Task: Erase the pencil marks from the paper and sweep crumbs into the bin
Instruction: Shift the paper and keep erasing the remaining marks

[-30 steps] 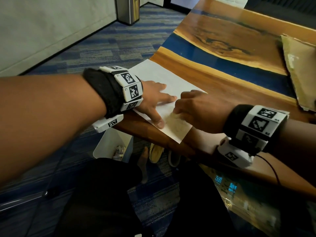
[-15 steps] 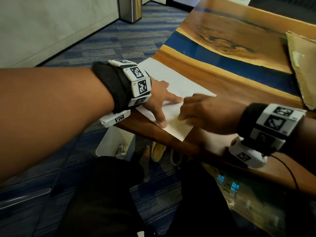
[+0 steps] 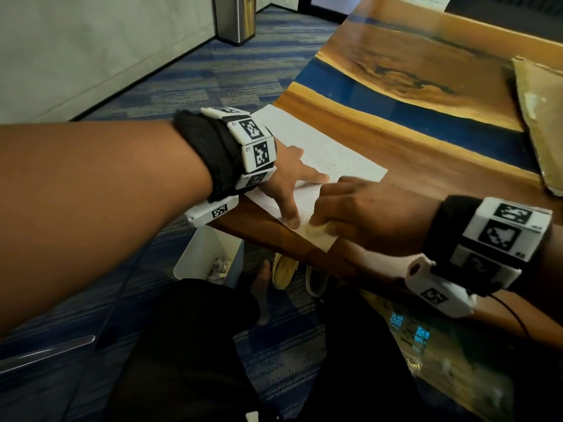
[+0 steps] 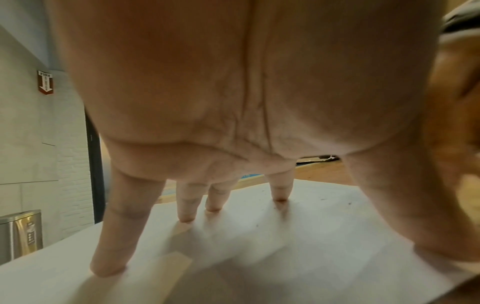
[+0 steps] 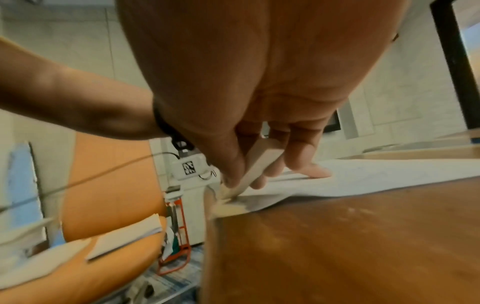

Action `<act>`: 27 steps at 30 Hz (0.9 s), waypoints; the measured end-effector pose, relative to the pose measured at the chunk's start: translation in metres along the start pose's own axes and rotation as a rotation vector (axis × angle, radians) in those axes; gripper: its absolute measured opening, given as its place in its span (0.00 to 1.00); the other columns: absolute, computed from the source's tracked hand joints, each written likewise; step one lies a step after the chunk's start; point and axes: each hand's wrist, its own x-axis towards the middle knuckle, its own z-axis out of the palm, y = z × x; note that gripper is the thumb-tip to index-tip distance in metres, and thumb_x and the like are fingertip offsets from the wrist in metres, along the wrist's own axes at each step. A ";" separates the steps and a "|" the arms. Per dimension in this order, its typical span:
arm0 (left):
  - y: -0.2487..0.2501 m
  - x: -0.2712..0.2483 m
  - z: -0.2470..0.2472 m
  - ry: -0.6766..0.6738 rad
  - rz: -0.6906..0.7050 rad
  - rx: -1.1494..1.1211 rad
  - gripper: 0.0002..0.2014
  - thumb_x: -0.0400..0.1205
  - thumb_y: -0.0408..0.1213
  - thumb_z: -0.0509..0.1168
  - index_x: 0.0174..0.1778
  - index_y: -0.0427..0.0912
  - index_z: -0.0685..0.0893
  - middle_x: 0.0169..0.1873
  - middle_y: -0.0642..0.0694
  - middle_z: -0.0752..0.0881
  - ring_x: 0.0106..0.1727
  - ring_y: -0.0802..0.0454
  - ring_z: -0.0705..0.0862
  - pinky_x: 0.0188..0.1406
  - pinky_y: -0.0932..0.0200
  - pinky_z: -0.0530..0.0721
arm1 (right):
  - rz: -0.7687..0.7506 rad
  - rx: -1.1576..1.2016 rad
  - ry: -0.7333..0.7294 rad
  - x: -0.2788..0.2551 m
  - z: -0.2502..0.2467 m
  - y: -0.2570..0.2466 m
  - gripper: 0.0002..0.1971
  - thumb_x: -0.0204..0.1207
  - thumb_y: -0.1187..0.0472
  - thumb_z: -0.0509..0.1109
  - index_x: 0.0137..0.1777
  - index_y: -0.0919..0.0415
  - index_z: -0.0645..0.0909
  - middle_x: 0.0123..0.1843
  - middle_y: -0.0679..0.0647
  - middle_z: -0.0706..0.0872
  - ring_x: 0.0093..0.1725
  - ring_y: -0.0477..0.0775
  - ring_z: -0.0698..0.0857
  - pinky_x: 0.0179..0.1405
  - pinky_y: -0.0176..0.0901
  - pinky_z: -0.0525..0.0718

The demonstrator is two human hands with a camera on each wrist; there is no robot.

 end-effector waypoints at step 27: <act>0.008 0.006 0.020 0.108 -0.013 -0.066 0.68 0.52 0.84 0.68 0.85 0.66 0.43 0.88 0.40 0.41 0.86 0.30 0.47 0.78 0.25 0.60 | 0.160 -0.132 -0.018 0.009 -0.004 0.024 0.15 0.82 0.52 0.64 0.68 0.43 0.75 0.58 0.44 0.78 0.55 0.52 0.77 0.56 0.53 0.82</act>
